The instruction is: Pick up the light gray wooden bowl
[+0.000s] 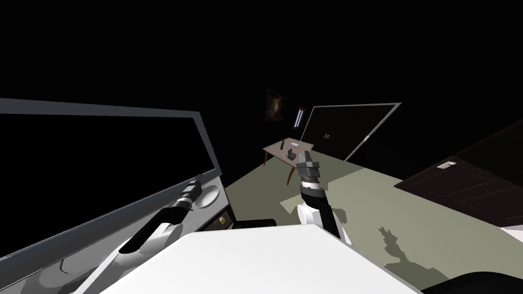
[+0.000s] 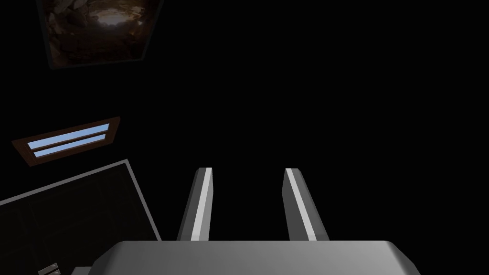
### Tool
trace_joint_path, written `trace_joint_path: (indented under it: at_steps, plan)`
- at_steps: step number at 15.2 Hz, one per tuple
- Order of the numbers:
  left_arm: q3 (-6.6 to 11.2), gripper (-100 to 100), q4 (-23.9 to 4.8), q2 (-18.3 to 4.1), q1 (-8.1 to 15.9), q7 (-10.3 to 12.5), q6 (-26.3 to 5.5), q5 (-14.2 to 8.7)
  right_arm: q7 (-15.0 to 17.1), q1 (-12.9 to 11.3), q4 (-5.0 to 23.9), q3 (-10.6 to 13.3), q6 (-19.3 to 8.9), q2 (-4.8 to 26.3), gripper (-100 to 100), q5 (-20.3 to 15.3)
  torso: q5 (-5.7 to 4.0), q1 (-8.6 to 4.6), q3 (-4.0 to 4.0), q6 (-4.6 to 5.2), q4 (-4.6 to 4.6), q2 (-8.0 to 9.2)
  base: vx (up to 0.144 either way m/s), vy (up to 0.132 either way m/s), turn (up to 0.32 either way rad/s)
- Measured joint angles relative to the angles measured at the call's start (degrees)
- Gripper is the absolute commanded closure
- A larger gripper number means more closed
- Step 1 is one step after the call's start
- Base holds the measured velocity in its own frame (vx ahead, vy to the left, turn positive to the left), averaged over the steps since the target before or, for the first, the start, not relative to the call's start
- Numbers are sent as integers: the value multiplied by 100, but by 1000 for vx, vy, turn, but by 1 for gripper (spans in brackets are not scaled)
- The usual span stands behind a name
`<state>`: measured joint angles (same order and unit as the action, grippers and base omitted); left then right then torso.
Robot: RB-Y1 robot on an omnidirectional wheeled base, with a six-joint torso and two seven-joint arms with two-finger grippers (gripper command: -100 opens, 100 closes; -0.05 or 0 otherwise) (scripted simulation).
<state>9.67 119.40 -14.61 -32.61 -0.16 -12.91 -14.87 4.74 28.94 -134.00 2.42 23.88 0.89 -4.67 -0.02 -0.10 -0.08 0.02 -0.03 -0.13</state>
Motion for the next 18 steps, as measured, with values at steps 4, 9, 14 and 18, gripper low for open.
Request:
trace_joint_path:
  at_steps: [4, 9, 14, 18]
  plan:
    - [141, -100, -181, 20, -82, 19, -429, -129, 0, 0, 0, 0, 0, 0, 0, 0, 0, 1, 0, -2, 0, -1, 37, -17, -76]
    - [331, -100, -397, 80, -141, 44, -995, -275, 0, 1, 0, 0, 0, 0, 0, 0, 0, 2, -1, -3, 0, -1, 41, -14, -97]
    - [511, -100, -576, 145, -189, 72, -1520, -403, 0, 0, 0, 0, 0, 0, 0, 0, 1, 6, -1, -2, -1, -1, 43, -2, -85]
    - [658, -100, -910, 155, -166, 85, -1869, -551, 0, 0, 0, 0, 0, 0, 0, 0, 2, 8, -1, 0, 0, -2, 41, 2, -77]
